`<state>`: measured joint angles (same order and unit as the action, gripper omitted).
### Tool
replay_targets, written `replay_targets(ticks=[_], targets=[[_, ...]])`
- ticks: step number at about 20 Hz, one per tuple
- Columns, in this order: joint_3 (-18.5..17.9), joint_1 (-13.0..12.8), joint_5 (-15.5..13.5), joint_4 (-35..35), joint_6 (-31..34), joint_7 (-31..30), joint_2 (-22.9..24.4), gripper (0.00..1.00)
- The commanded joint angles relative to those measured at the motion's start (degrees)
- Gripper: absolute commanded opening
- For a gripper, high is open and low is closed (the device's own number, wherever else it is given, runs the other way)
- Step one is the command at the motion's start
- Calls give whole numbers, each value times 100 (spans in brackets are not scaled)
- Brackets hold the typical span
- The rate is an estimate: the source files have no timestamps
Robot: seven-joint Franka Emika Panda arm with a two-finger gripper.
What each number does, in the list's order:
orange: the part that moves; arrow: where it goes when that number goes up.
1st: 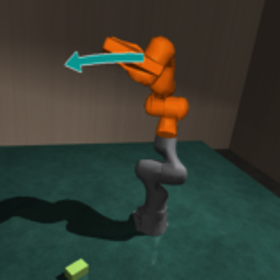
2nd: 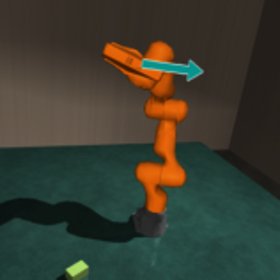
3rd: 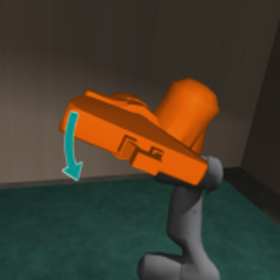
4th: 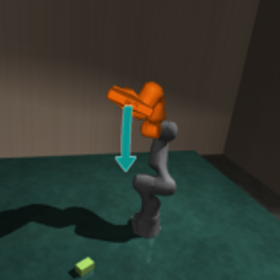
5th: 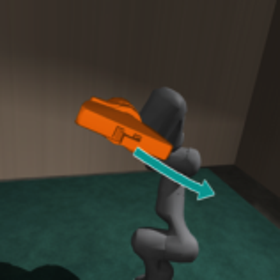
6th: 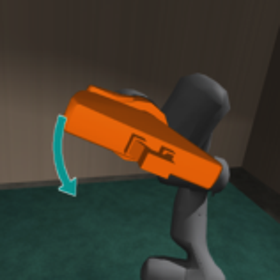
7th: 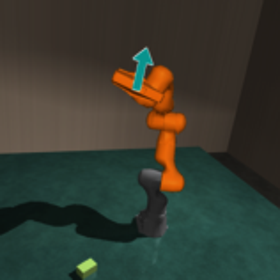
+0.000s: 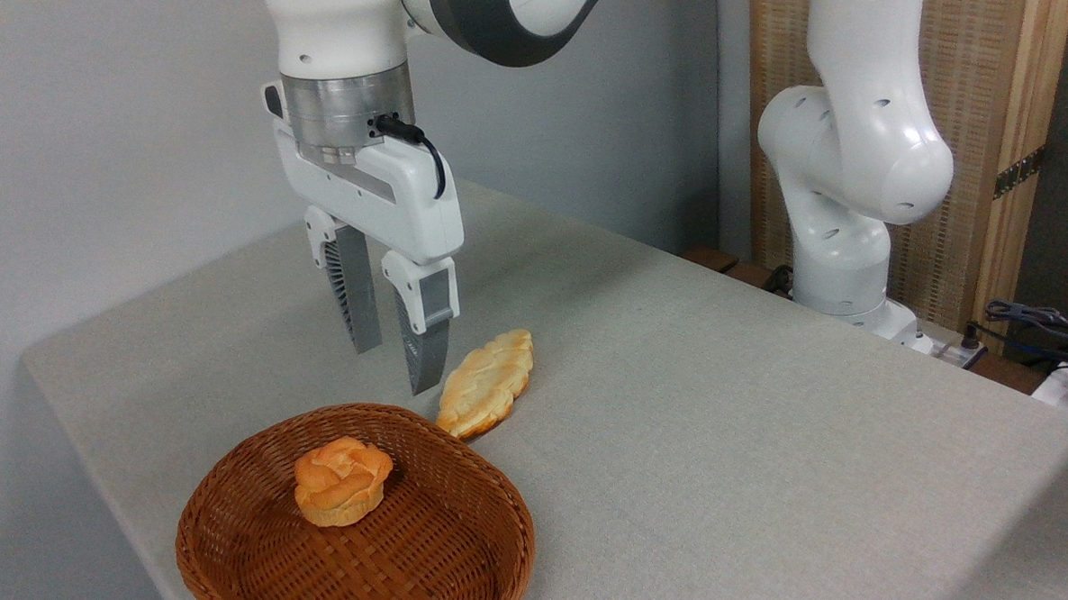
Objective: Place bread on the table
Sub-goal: 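Lower the open gripper into the basket around the round bread roll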
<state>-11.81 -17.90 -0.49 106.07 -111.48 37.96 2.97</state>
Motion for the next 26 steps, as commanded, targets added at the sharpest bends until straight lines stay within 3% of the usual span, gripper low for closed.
replay_targets(ticks=[1, 8, 12, 26], targets=[[-50, -20, -48, -16, -540, 9, -226, 100], [-58, 33, -83, -7, -1279, 53, -753, 100], [3, 24, -486, -8, -1288, 53, -991, 100], [144, -29, -689, -16, -1288, 36, -1474, 100]])
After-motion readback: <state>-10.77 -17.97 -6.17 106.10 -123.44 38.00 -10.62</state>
